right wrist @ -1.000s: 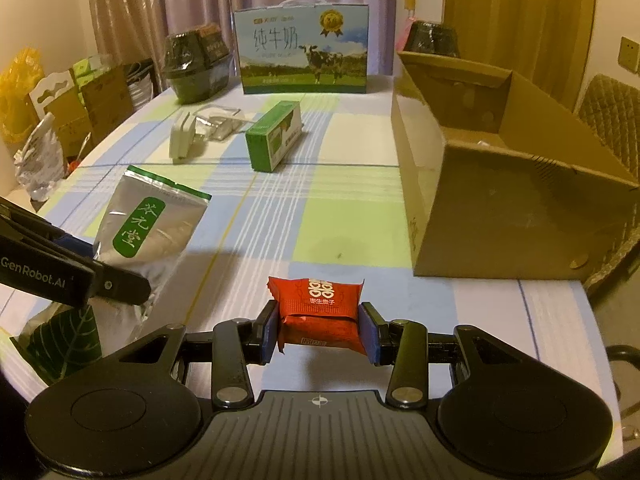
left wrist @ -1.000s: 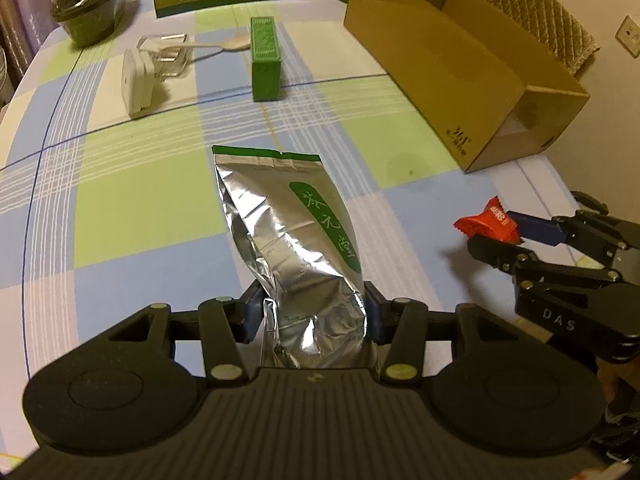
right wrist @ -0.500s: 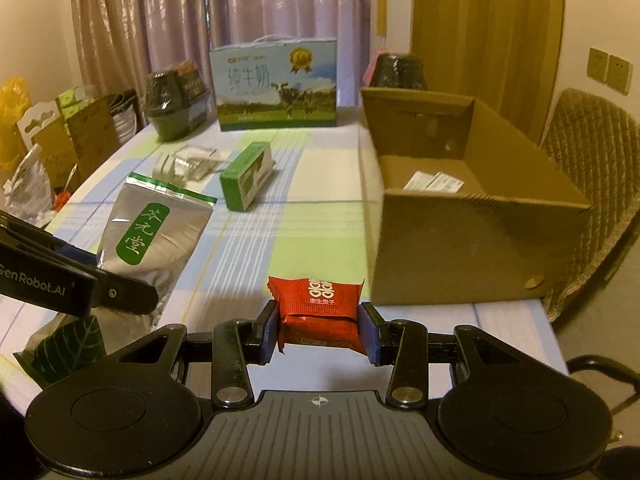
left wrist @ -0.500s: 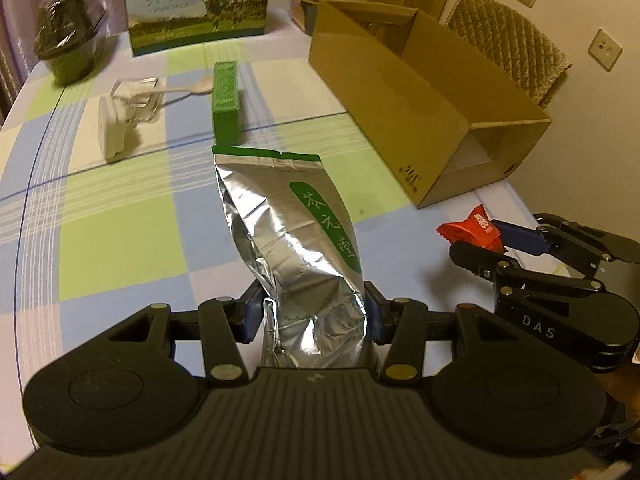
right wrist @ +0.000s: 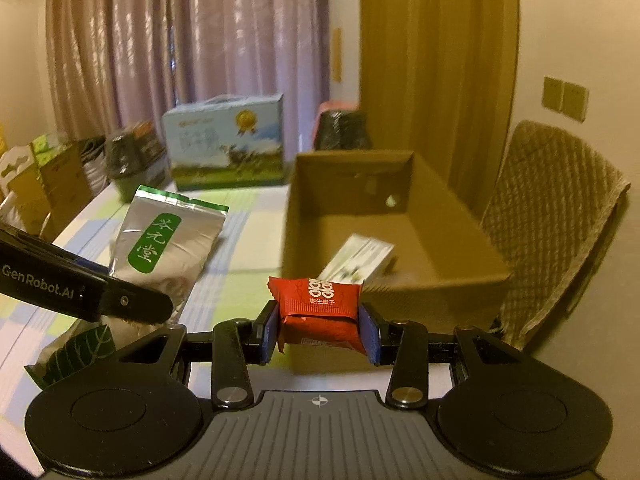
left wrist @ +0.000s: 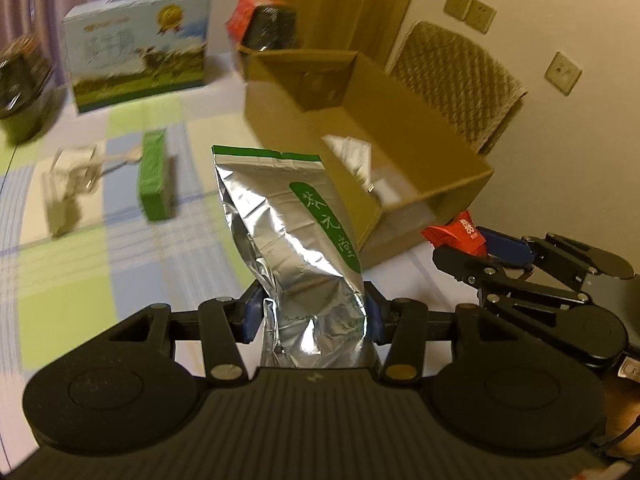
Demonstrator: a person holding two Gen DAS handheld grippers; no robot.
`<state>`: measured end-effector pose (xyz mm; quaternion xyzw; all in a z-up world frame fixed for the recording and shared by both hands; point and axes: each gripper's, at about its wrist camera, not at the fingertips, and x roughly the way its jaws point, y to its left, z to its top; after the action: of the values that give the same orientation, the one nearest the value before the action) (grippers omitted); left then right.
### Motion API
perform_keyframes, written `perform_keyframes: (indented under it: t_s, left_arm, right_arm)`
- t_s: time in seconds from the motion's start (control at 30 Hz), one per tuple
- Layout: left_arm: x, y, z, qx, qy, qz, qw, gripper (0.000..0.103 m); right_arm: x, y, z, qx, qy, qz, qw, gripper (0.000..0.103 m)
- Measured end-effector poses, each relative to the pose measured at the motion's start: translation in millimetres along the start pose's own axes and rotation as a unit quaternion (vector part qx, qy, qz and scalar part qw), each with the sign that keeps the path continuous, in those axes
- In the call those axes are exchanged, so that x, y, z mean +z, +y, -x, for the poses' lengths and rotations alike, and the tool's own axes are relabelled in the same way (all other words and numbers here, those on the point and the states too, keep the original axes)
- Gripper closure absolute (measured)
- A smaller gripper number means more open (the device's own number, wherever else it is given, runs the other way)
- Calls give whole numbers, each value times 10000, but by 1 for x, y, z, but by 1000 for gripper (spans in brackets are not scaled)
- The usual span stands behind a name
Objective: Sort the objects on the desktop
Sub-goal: 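Lower the pouch and packet into the cardboard box and open both tools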
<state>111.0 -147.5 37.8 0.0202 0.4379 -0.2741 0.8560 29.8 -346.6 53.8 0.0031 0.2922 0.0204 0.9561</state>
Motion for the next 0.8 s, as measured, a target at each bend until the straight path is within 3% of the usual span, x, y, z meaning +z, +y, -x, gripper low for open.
perform_keyframes:
  t_s: [0.37, 0.8]
  left_arm:
    - [80, -38, -30, -270, -252, -106, 9993, 59]
    - [140, -54, -87, -254, -287, 147, 9992, 59]
  right_arm:
    - [51, -58, -35, -201, -177, -24, 9996, 64]
    - [67, -99, -85, -208, -30, -196, 9996, 64]
